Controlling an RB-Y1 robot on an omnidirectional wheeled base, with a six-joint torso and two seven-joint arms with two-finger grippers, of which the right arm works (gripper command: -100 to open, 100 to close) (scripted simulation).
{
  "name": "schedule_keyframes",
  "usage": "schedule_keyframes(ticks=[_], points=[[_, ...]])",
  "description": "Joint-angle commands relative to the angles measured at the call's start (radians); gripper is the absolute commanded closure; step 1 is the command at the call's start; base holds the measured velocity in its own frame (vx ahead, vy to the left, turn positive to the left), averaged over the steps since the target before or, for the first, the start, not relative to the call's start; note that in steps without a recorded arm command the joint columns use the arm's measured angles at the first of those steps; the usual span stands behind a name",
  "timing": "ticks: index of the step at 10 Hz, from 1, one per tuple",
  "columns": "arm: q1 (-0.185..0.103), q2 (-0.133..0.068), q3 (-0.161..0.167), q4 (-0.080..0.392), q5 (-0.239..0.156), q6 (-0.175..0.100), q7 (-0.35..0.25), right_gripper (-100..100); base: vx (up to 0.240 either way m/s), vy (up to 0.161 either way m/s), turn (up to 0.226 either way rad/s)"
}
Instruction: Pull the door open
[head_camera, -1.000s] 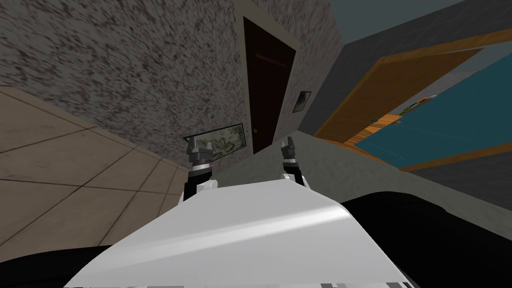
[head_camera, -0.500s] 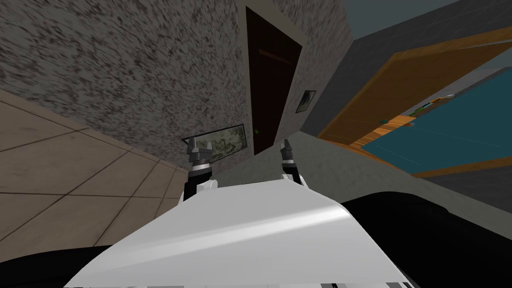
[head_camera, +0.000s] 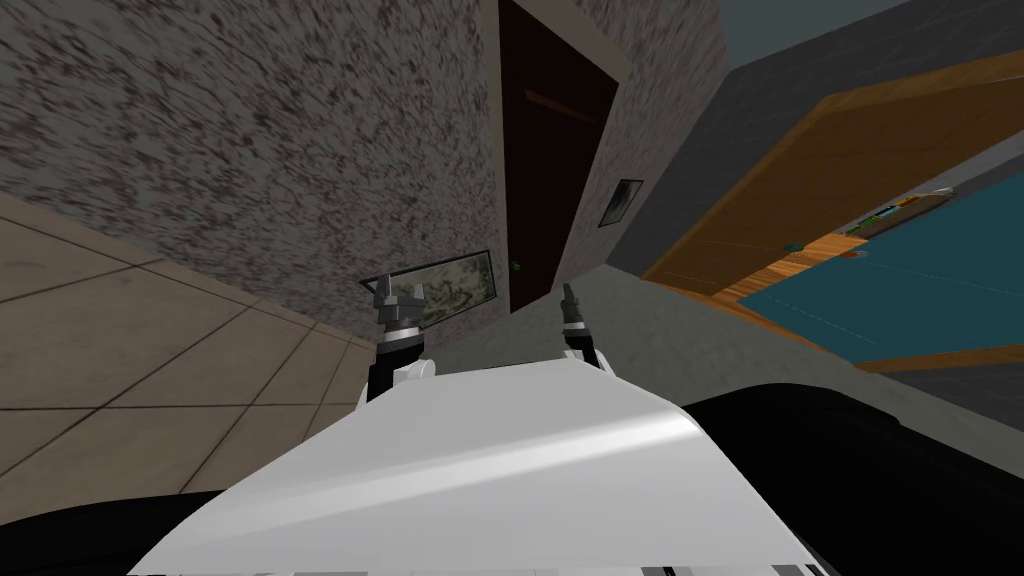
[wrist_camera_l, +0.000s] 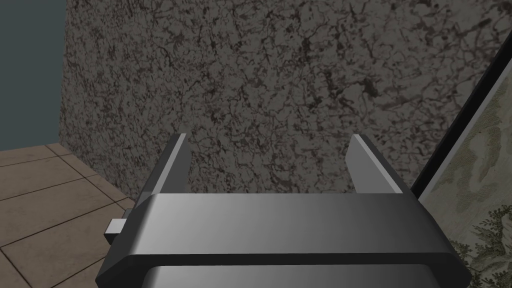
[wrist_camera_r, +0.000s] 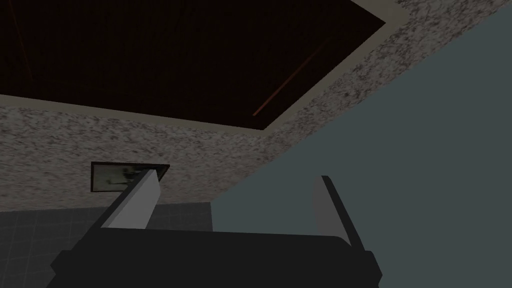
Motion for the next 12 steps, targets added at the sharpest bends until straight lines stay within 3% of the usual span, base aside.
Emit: schedule_keyframes(ticks=[1, 12], points=[[-0.007, -0.004, -0.005, 0.035, 0.016, -0.017, 0.031, -100, 0.08, -0.005, 0.049], [-0.07, -0.037, -0.043, 0.296, 0.13, -0.127, 0.249, -100, 0.099, -0.011, 0.061]])
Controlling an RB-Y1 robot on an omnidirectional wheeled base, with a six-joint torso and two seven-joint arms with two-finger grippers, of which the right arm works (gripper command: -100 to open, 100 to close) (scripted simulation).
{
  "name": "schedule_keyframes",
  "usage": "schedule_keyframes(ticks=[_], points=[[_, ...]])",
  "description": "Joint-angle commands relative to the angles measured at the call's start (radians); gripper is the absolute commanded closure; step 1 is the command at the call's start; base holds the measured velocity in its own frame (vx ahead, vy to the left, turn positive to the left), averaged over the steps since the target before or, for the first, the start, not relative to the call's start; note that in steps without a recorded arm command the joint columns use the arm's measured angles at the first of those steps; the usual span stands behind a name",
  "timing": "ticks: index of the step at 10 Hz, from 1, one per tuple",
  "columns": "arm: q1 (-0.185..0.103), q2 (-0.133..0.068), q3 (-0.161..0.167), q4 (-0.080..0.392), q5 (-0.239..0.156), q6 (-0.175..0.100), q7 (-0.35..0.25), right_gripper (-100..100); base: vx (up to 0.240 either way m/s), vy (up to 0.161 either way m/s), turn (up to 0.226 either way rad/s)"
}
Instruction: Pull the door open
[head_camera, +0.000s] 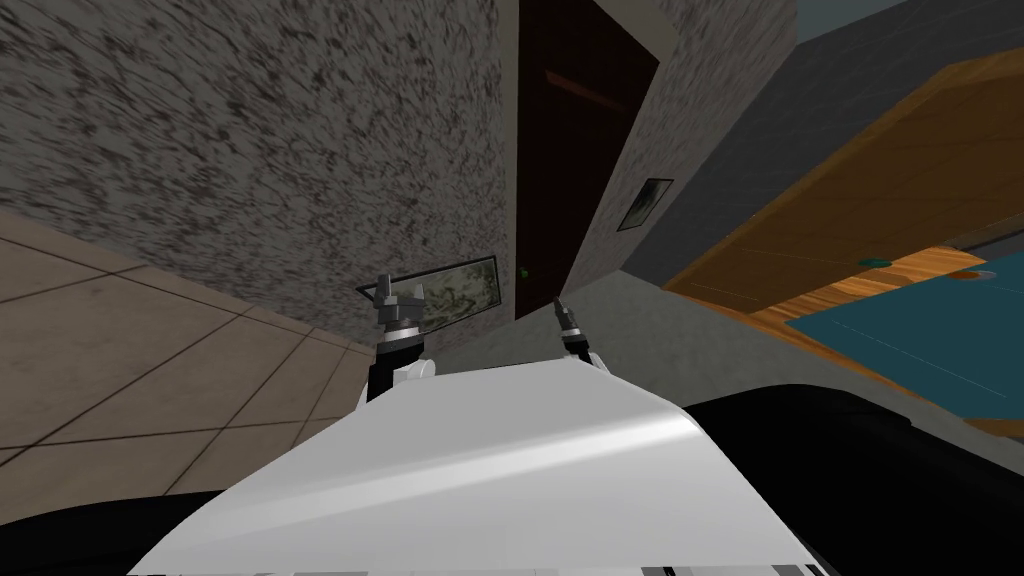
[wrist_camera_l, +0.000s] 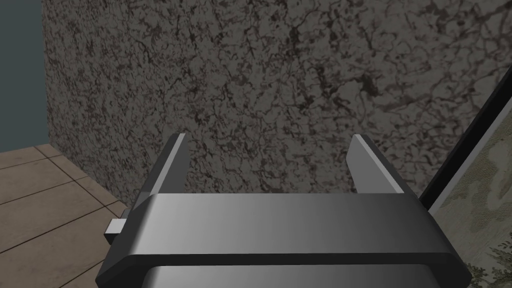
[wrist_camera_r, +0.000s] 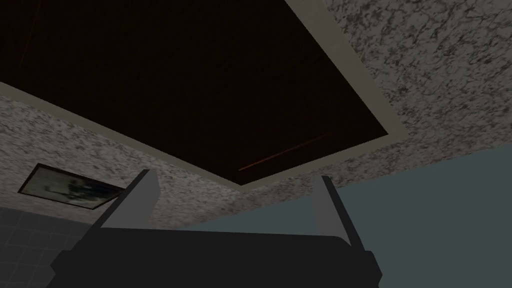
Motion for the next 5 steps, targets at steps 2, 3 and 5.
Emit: schedule_keyframes(ticks=[2, 3, 5], points=[[-0.016, -0.008, -0.01, 0.066, 0.029, -0.029, 0.057, -100, 0.098, -0.019, 0.063], [-0.022, -0.01, -0.013, 0.09, 0.04, -0.039, 0.078, -100, 0.093, -0.028, 0.054], [-0.034, -0.016, -0.02, 0.14, 0.062, -0.06, 0.119, -100, 0.1, -0.022, 0.062]])
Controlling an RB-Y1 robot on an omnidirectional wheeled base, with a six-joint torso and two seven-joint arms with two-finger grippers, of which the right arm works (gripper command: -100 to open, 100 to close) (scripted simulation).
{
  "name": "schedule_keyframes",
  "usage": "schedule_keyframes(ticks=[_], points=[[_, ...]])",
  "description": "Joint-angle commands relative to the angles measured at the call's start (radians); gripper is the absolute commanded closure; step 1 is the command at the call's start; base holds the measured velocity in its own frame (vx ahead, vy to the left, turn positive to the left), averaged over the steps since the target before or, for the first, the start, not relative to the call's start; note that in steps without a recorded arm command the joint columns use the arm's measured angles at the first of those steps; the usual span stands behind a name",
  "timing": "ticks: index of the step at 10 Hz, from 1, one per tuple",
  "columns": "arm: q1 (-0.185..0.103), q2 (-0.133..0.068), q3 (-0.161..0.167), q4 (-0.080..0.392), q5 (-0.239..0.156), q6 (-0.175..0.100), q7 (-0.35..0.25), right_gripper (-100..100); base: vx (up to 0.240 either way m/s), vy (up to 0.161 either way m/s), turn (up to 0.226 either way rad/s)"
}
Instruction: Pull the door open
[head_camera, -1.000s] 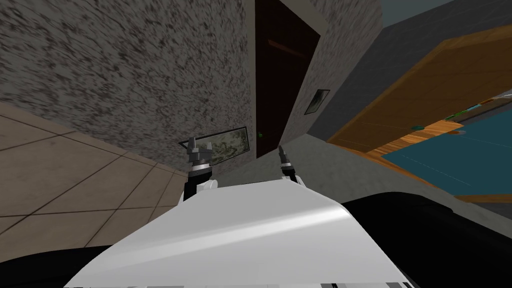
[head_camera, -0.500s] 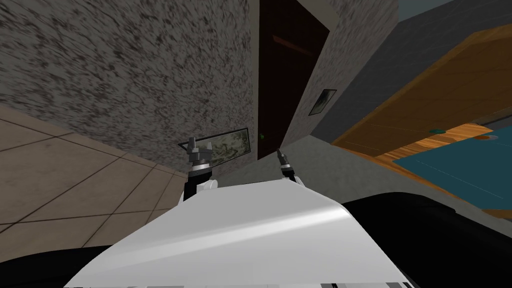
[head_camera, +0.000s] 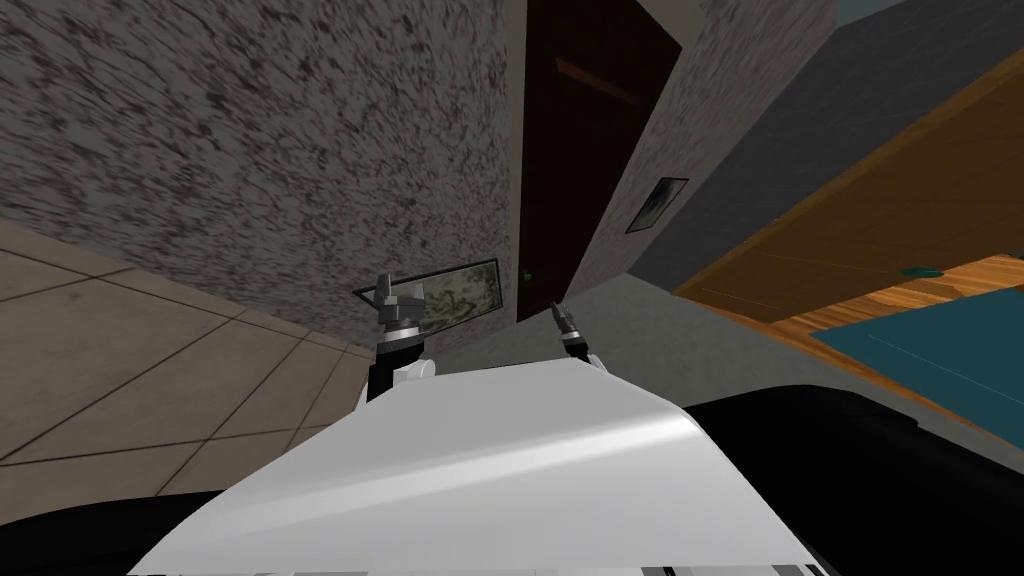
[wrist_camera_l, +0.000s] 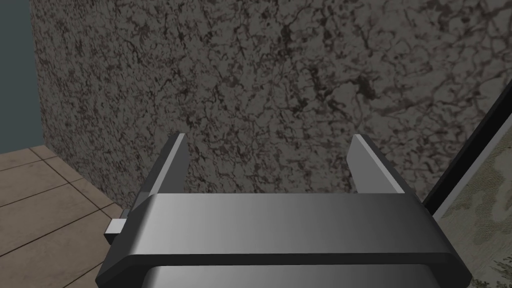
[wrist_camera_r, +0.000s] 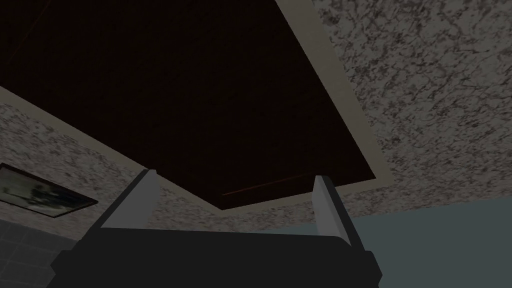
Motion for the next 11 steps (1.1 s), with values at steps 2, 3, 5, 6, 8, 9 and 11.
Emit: schedule_keyframes(ticks=[2, 3, 5, 6, 8, 9, 11], points=[[-0.015, -0.007, -0.009, 0.065, 0.029, -0.029, 0.057, -100, 0.094, -0.015, 0.071], [-0.021, -0.009, -0.013, 0.089, 0.04, -0.039, 0.077, -100, 0.089, -0.014, 0.057], [-0.032, -0.015, -0.02, 0.137, 0.061, -0.059, 0.117, -100, 0.102, -0.024, 0.058], [-0.038, -0.017, -0.023, 0.161, 0.072, -0.069, 0.137, -100, 0.096, -0.029, 0.056], [-0.049, -0.022, -0.03, 0.207, 0.092, -0.089, 0.176, -100, 0.09, -0.021, 0.055], [-0.055, -0.025, -0.033, 0.23, 0.102, -0.098, 0.195, -100, 0.107, -0.015, 0.056], [-0.066, -0.03, -0.04, 0.275, 0.122, -0.117, 0.232, -100, 0.099, -0.016, 0.052]])
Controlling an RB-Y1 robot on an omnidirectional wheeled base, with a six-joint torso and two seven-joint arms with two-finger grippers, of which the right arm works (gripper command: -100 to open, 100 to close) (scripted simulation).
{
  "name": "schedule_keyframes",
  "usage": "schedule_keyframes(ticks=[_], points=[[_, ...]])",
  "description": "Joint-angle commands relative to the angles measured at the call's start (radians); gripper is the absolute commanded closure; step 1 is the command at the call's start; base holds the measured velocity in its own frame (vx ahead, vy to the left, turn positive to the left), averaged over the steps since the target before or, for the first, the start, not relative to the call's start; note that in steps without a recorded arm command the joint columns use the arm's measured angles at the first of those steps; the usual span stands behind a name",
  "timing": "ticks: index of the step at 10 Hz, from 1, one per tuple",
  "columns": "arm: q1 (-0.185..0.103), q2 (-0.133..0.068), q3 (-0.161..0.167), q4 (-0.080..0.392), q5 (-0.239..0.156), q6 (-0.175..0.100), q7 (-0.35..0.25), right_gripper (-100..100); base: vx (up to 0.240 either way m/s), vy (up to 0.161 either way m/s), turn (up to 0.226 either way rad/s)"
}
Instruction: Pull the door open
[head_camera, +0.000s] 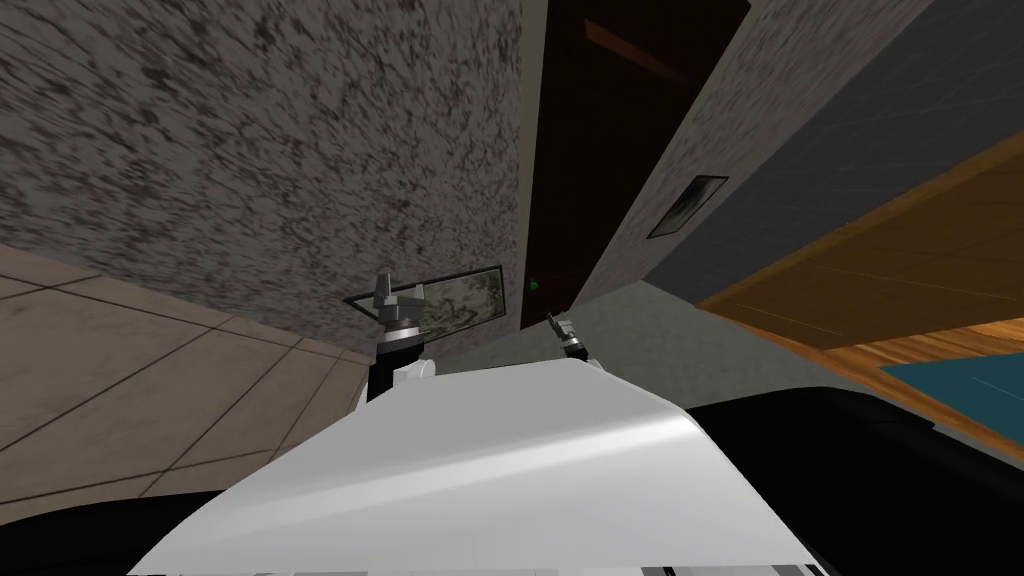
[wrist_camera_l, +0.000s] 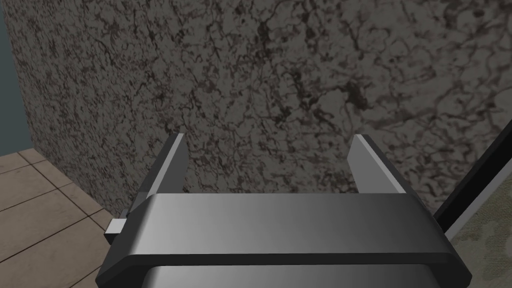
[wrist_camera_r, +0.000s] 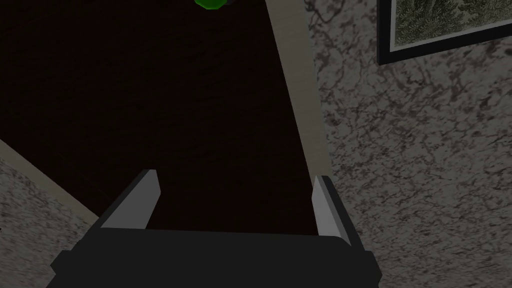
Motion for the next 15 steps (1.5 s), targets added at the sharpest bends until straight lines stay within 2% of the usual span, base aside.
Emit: schedule_keyframes(ticks=[1, 2, 3, 6, 7, 13, 14, 15], points=[[-0.003, -0.004, -0.005, 0.03, 0.015, -0.016, 0.03, -100, 0.103, -0.025, 0.057], [-0.008, -0.006, -0.008, 0.051, 0.025, -0.025, 0.047, -100, 0.101, -0.026, 0.051], [-0.018, -0.011, -0.014, 0.092, 0.043, -0.042, 0.082, -100, 0.129, -0.039, 0.075], [-0.031, -0.017, -0.022, 0.146, 0.067, -0.065, 0.127, -100, 0.117, -0.025, 0.048], [-0.04, -0.02, -0.027, 0.182, 0.082, -0.08, 0.157, -100, 0.111, -0.035, 0.064], [-0.071, -0.034, -0.046, 0.311, 0.139, -0.134, 0.264, -100, 0.156, -0.041, 0.044], [-0.073, -0.032, -0.045, 0.306, 0.132, -0.131, 0.253, -100, 0.08, -0.028, 0.009], [-0.096, -0.031, -0.035, 0.325, 0.117, -0.119, 0.274, -100, -0.084, -0.009, 0.196]])
